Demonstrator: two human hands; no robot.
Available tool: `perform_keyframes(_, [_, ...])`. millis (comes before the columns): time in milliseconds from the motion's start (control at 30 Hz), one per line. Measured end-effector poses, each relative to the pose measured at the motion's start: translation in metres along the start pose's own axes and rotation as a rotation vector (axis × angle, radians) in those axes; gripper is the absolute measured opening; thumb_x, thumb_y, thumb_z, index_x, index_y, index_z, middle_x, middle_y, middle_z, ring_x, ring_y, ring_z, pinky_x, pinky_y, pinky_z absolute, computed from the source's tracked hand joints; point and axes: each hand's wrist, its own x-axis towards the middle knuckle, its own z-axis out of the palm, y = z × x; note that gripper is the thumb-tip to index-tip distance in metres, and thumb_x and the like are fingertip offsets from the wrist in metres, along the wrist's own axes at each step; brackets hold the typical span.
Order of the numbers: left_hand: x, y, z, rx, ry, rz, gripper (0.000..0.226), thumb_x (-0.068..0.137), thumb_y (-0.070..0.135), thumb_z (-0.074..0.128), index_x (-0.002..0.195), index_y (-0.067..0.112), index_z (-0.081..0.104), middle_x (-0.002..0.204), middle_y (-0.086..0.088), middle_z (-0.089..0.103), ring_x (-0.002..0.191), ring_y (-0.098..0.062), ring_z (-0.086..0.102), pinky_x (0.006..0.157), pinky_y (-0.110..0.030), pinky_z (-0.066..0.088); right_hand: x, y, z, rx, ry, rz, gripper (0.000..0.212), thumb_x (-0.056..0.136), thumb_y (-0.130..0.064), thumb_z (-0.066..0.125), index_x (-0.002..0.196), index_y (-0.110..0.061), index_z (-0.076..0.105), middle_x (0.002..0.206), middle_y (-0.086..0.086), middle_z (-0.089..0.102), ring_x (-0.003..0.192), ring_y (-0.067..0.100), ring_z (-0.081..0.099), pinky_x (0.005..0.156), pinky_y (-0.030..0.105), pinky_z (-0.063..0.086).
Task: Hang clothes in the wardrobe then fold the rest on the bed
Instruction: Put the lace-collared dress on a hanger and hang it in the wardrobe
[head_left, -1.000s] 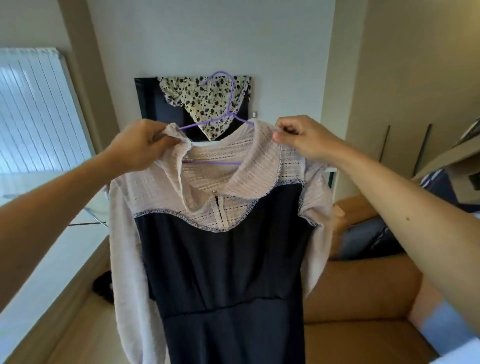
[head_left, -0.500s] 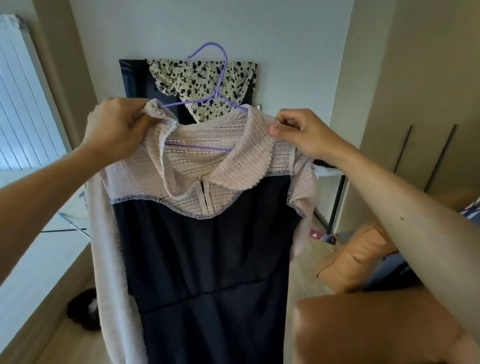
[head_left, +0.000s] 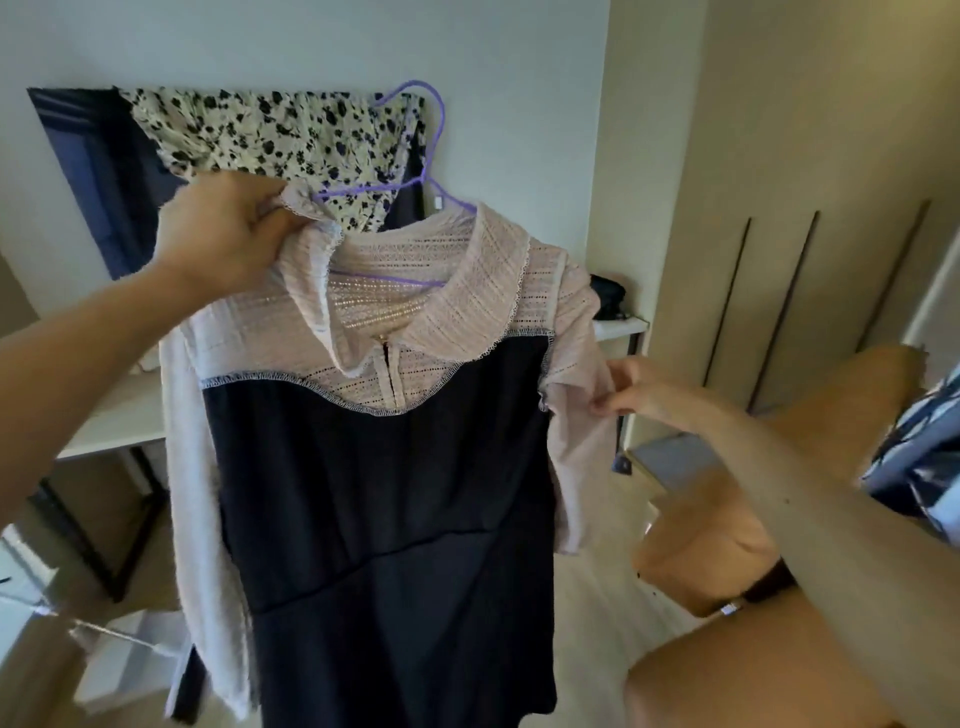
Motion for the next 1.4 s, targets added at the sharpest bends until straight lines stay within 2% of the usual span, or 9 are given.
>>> perform_keyframes(167, [0.065,-0.038,0.084,-0.017,-0.028,0.008,0.033,0.096,0.031,0.053,0.07,0.01,0.054,0.063,-0.01,0.055,0.063,-0.032,0.052,0.06,-0.038,0.044,0.088,0.058,-0.036,-0.206,0.153,0.097,0.021,0.076,-0.006,0.08,0.071,-0.01,0.061,0.07,0.005,0.059,0.074,0.025,0.059,0.068,0.034,0.046])
perform_keyframes(333, [0.136,-0.05,0.174,-0.043,-0.05,0.083,0.036,0.096,0.015,0.059,0.063,0.009,0.046,0.057,-0.01,0.05,0.055,-0.028,0.047,0.054,-0.034,0.039,0.173,0.063,-0.086,-0.385,0.168,0.186,0.021,0.076,0.004,0.071,0.084,-0.014,0.065,0.079,-0.001,0.066,0.078,0.02,0.061,0.062,0.027,0.044])
perform_keyframes(533, [0.219,-0.046,0.273,-0.164,-0.06,0.186,0.035,0.097,0.016,0.058,0.064,0.012,0.046,0.057,-0.005,0.046,0.055,-0.028,0.046,0.051,-0.031,0.027,0.255,0.0,-0.137,0.093,0.389,-0.169,0.035,0.08,-0.01,0.064,0.109,-0.03,0.067,0.109,-0.003,0.072,0.099,0.013,0.067,0.089,0.028,0.051])
perform_keyframes(633, [0.264,-0.047,0.331,-0.253,-0.059,0.201,0.03,0.098,0.023,0.059,0.075,0.004,0.06,0.058,-0.004,0.048,0.059,-0.028,0.049,0.053,-0.033,0.033,0.297,-0.014,-0.155,-0.016,0.378,-0.191,0.027,0.091,-0.022,0.059,0.116,-0.018,0.068,0.101,0.012,0.071,0.075,0.019,0.068,0.065,0.026,0.052])
perform_keyframes(800, [0.337,-0.055,0.431,-0.373,-0.05,0.286,0.046,0.092,0.047,0.049,0.076,0.006,0.062,0.06,-0.002,0.053,0.06,-0.029,0.053,0.056,-0.041,0.046,0.362,-0.003,-0.187,-0.251,0.479,-0.227,0.034,0.102,-0.017,0.05,0.068,-0.01,0.05,0.062,-0.001,0.045,0.064,0.007,0.041,0.066,0.029,0.033])
perform_keyframes(900, [0.388,-0.052,0.498,-0.487,-0.086,0.308,0.055,0.087,0.056,0.045,0.076,0.006,0.062,0.062,-0.007,0.056,0.064,-0.032,0.054,0.059,-0.043,0.046,0.403,0.01,-0.217,-0.31,0.476,-0.168,0.048,0.097,-0.034,0.046,0.074,0.008,0.046,0.068,0.029,0.042,0.063,0.019,0.041,0.065,0.032,0.034])
perform_keyframes(1200, [0.51,0.023,0.661,-0.692,-0.19,0.363,0.049,0.091,0.037,0.061,0.058,0.02,0.03,0.054,0.002,0.035,0.054,-0.019,0.035,0.051,-0.032,0.023,0.453,0.052,-0.303,-0.37,0.702,0.055,0.044,0.104,-0.015,0.048,0.068,0.01,0.039,0.062,0.008,0.031,0.049,0.015,0.026,0.043,0.017,0.025])
perform_keyframes(1333, [0.558,0.085,0.734,-0.815,-0.277,0.404,0.029,0.086,0.043,0.045,0.069,0.02,0.042,0.062,0.0,0.046,0.069,-0.033,0.049,0.066,-0.038,0.038,0.464,0.097,-0.355,-0.281,0.787,0.116,0.044,0.104,-0.021,0.05,0.071,0.007,0.042,0.059,0.006,0.026,0.048,0.012,0.025,0.044,0.023,0.023])
perform_keyframes(1400, [0.577,0.122,0.767,-0.797,-0.345,0.398,0.04,0.082,0.045,0.038,0.098,0.015,0.059,0.09,-0.006,0.066,0.093,-0.034,0.061,0.089,-0.044,0.045,0.47,0.117,-0.385,-0.257,0.792,0.129,0.052,0.099,-0.032,0.054,0.074,0.011,0.04,0.067,0.008,0.031,0.054,0.02,0.025,0.049,0.029,0.023])
